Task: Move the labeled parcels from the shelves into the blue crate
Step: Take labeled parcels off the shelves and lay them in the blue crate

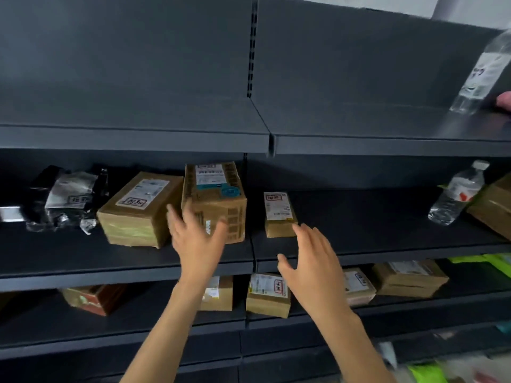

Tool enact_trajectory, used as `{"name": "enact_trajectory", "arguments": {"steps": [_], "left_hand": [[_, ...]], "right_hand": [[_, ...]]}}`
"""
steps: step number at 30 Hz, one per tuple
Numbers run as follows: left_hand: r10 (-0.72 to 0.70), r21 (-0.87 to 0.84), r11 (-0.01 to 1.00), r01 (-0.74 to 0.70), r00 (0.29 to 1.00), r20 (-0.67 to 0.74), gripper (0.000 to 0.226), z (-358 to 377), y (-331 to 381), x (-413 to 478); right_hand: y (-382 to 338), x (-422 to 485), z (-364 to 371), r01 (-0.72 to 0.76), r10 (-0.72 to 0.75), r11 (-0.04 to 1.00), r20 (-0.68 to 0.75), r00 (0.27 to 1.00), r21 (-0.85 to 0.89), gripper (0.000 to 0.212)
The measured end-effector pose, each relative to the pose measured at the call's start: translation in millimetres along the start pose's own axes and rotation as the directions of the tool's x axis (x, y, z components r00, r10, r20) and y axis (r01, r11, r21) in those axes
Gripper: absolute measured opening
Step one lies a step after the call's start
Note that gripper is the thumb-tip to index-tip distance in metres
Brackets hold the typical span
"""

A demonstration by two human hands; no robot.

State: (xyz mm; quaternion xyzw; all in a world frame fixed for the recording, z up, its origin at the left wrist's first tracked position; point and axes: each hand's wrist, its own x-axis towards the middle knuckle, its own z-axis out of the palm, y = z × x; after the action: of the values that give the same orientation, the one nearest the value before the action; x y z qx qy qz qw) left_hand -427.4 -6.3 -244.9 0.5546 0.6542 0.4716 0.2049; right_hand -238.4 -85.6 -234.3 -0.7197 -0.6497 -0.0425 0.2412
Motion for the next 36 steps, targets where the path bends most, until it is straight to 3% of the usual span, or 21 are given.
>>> {"name": "enact_trajectory", "arguments": {"steps": [3, 5, 7, 11, 13, 15, 20, 25, 29, 32, 36], "left_hand": [[-0.147, -0.232, 0.964, 0.133, 0.988, -0.043, 0.094, 7.0, -11.3, 36.9], [-0.283, -0.404, 0.868, 0.287, 0.956, 0.071, 0.091, 8.8, -16.4, 57.8], [-0.383, -0.492, 0.752, 0.438, 0.898, 0.215, 0.072, 11.1, -15.9, 68.7], [-0.467, -0.422, 0.712, 0.562, 0.827, 0.313, 0.050, 17.1, -15.2, 78.7], [-0.476, -0.396, 0.713, 0.578, 0.815, 0.331, 0.041, 20.6, -9.2, 79.2], [-0.480, -0.378, 0.721, 0.580, 0.813, 0.330, 0.033, 26.8, -0.7, 73.7], [-0.513, -0.382, 0.722, 0.577, 0.817, 0.263, 0.033, 48.7, 20.0, 42.4], [-0.491, -0.422, 0.749, 0.512, 0.855, 0.167, 0.031, 51.6, 39.3, 5.6], [-0.460, -0.429, 0.774, 0.465, 0.879, 0.123, 0.048, 33.2, 44.9, -41.1], [-0.537, -0.425, 0.761, 0.491, 0.844, 0.015, 0.059, 2.3, 31.3, -83.2], [-0.669, -0.520, 0.683, 0.513, 0.725, -0.165, 0.052, -49.7, 11.4, -156.2]], "right_hand": [[11.6, 29.2, 23.3, -0.029, 0.027, 0.994, 0.025, 0.999, 0.106, 0.071], [19.6, 47.7, 40.4, -0.094, 0.083, 0.972, 0.063, 0.995, 0.214, 0.072], [27.7, 63.8, 57.3, -0.178, 0.153, 0.918, 0.098, 0.983, 0.354, 0.071], [43.5, 101.3, 93.3, -0.355, 0.272, 0.730, 0.228, 0.935, 0.585, 0.077], [50.0, 123.2, 110.3, -0.443, 0.318, 0.649, 0.308, 0.896, 0.618, 0.088], [55.1, 143.4, 122.7, -0.480, 0.314, 0.644, 0.366, 0.876, 0.596, 0.090], [70.3, 174.5, 139.7, -0.459, 0.172, 0.627, 0.462, 0.870, 0.630, 0.076], [90.7, 165.4, 125.8, -0.433, -0.012, 0.380, 0.472, 0.881, 0.817, 0.056], [87.6, 140.7, 104.2, -0.412, -0.154, 0.285, 0.466, 0.871, 0.866, 0.044], [63.2, 117.6, 90.2, -0.420, -0.297, 0.253, 0.484, 0.823, 0.871, 0.045], [6.7, 66.5, 88.7, -0.364, -0.519, 0.320, 0.483, 0.705, 0.875, 0.048]]}}
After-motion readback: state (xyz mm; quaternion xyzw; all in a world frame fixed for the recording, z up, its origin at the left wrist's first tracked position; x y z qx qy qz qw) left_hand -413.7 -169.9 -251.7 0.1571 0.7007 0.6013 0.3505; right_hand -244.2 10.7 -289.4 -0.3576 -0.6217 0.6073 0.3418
